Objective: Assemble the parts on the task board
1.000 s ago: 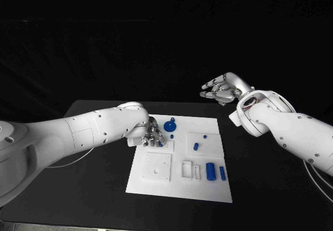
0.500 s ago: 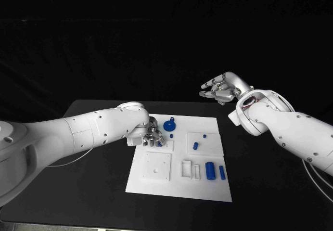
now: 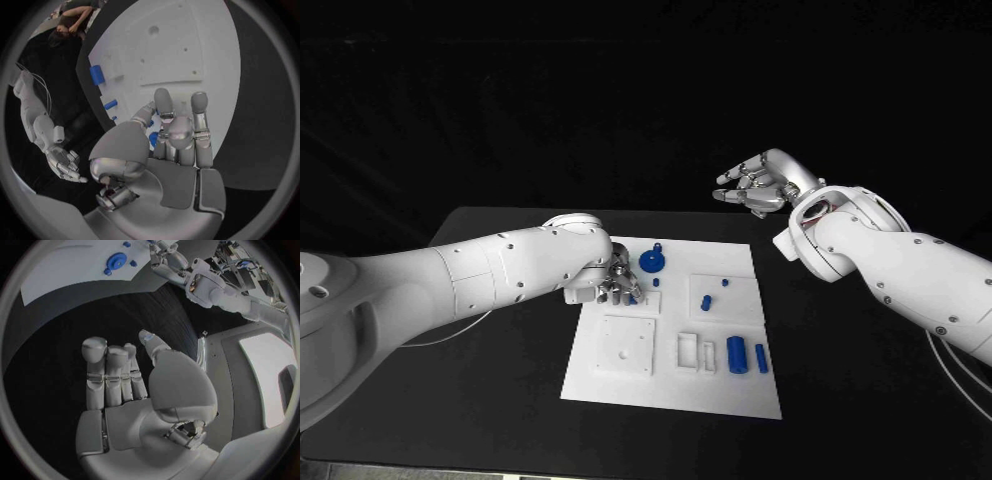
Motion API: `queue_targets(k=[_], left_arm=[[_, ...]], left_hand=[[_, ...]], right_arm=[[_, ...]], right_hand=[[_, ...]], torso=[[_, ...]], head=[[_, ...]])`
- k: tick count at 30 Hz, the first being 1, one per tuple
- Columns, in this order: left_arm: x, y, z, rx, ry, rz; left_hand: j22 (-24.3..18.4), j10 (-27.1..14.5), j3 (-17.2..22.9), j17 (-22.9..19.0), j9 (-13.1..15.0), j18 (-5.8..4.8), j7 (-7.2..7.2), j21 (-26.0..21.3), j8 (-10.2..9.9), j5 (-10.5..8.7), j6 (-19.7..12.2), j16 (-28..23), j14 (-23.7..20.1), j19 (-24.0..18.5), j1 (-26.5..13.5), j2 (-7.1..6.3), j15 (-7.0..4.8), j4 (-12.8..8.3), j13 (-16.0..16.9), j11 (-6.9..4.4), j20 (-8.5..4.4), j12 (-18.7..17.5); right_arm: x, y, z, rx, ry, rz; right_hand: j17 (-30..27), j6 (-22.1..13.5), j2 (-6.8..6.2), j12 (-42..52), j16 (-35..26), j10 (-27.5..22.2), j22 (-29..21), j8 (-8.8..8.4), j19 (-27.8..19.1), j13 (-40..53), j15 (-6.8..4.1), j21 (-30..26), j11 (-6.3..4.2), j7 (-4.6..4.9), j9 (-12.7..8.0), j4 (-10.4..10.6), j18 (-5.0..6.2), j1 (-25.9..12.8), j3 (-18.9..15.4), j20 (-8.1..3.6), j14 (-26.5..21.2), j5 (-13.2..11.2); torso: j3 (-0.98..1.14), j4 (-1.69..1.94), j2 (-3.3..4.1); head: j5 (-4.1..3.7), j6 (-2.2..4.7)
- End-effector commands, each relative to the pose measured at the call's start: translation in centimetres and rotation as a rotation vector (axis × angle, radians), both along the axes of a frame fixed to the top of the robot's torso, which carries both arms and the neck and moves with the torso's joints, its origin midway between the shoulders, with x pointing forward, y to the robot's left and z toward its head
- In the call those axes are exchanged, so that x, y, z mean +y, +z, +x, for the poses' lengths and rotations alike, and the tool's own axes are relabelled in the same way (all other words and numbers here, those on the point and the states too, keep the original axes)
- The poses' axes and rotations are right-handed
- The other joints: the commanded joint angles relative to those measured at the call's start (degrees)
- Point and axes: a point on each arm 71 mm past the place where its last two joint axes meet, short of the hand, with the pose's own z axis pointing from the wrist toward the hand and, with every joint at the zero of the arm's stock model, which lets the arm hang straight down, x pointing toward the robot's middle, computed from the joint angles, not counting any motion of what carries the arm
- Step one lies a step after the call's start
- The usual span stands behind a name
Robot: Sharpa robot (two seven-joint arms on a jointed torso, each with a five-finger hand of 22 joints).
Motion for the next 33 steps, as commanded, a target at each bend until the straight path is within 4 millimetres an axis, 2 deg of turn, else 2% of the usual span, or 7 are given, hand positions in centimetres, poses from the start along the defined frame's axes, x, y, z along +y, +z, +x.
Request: queue_targets(k=[1, 10, 11, 12, 18, 25, 33], left_arm=[[-0.46, -0.21, -0.12, -0.004, -0.023, -0.007], [-0.23, -0.36, -0.02, 0.01, -0.02, 0.003], [-0.22, -0.38, 0.0, 0.01, -0.019, 0.003], [-0.21, -0.39, 0.01, 0.01, -0.018, 0.003], [-0.14, -0.43, 0.11, 0.006, -0.012, 0.003], [-0.04, -0.47, 0.17, 0.005, -0.008, 0.003], [0.37, -0.43, 0.29, -0.009, 0.006, -0.004]], left_hand=[[1.0, 1.5, -0.5, -0.2, -0.1, -0.16, -7.75, -0.2, 0.1, -0.55, 12.6, 0.0, 0.1, 0.3, 0.6, 0.01, -0.29, 0.2, -0.1, -1.34, 0.12, -0.1], [0.9, 1.5, -3.7, -1.2, -0.5, -0.37, -7.8, -0.5, 0.0, -1.61, 12.2, -0.6, -0.1, 0.3, -1.1, -2.65, -0.36, 2.9, -0.4, -1.31, -0.02, -0.6], [0.9, 1.5, -4.0, -1.2, -0.5, -0.4, -7.82, -0.6, 0.0, -1.99, 12.2, -0.6, -0.1, 0.3, -1.2, -2.87, -0.38, 3.1, -0.4, -1.32, -0.04, -0.6], [0.9, 1.5, -4.5, -1.3, -0.6, -0.42, -7.83, -0.6, 0.0, -4.14, 12.2, -0.7, -0.1, 0.3, -1.6, -3.22, -0.39, 3.6, -0.5, -1.31, -0.07, -0.7], [0.9, 1.5, -6.3, -1.6, -0.7, -0.52, -7.82, -0.8, 0.1, -7.17, 12.3, -0.9, -0.1, 0.4, -2.1, -4.1, -0.44, 5.5, -0.6, -1.31, -0.14, -0.8], [1.0, 1.5, -7.7, -1.7, -0.8, -0.61, -7.82, -1.0, 0.1, -8.99, 12.3, -0.9, -0.1, 0.5, -1.8, -5.41, -0.47, 7.1, -0.7, -1.32, -0.2, -0.8], [1.0, 1.5, -7.7, -1.6, -0.7, -0.62, -7.78, -1.1, 0.1, -12.76, 12.5, -0.9, -0.1, 0.5, -1.7, -7.15, -0.49, 9.2, -0.7, -1.3, -0.22, -0.8]], right_arm=[[0.12, -0.04, -0.02, 0.003, 0.013, -0.005], [0.06, -0.07, 0.0, 0.003, 0.011, -0.005], [0.07, -0.07, 0.0, 0.003, 0.011, -0.004], [0.07, -0.08, 0.0, 0.003, 0.011, -0.004], [0.07, -0.09, 0.01, 0.002, 0.01, -0.004], [0.03, -0.11, 0.01, 0.003, 0.009, -0.004], [-0.03, -0.14, 0.01, 0.003, 0.008, -0.003]], right_hand=[[-0.1, -0.4, -0.5, -0.2, -0.1, -0.4, 4.7, 0.01, 0.1, 0.0, -0.14, -0.3, 0.12, 0.07, 0.0, 0.1, 0.72, -0.2, 0.1, -0.04, -0.4, 0.2], [-0.1, -0.4, -0.56, -0.3, -0.2, -0.5, 4.7, 0.0, 0.0, -0.1, -0.13, -0.5, 0.13, 0.1, 0.0, 0.1, 0.73, -0.3, 0.1, -0.04, -0.4, 0.2], [-0.1, -0.4, -0.57, -0.3, -0.2, -0.5, 4.7, 0.0, 0.0, -0.2, -0.13, -0.5, 0.13, 0.1, 0.0, 0.2, 0.73, -0.3, 0.1, -0.03, -0.4, 0.2], [-0.1, -0.4, -0.57, -0.3, -0.2, -0.5, 4.7, 0.0, 0.0, -0.2, -0.13, -0.5, 0.13, 0.1, 0.0, 0.2, 0.73, -0.3, 0.1, -0.03, -0.4, 0.2], [-0.2, -0.5, -0.61, -0.4, -0.3, -0.5, 4.7, 0.0, 0.0, -0.2, -0.11, -0.6, 0.15, 0.12, 0.0, 0.2, 0.74, -0.4, 0.0, -0.02, -0.5, 0.3], [-0.2, -0.5, -0.61, -0.4, -0.3, -0.5, 4.7, 0.0, 0.0, -0.2, -0.11, -0.6, 0.15, 0.12, 0.0, 0.2, 0.74, -0.4, 0.0, -0.02, -0.5, 0.3], [-0.2, -0.6, -0.6, -0.4, -0.3, -0.5, 4.7, 0.02, 0.0, -0.2, -0.1, -0.6, 0.15, 0.12, 0.0, 0.3, 0.75, -0.4, -0.1, -0.01, -0.5, 0.3]], torso=[[-0.02, -0.04, -0.01], [0.0, 0.0, 0.02], [0.0, 0.0, 0.02], [0.0, 0.01, 0.0], [-0.03, 0.01, 0.0], [-0.02, -0.02, -0.03], [-0.03, -0.03, -0.02]], head=[[-0.06, 0.0], [-0.13, -0.1], [-0.13, -0.1], [-0.13, -0.11], [-0.17, -0.19], [-0.2, -0.23], [-0.27, -0.19]])
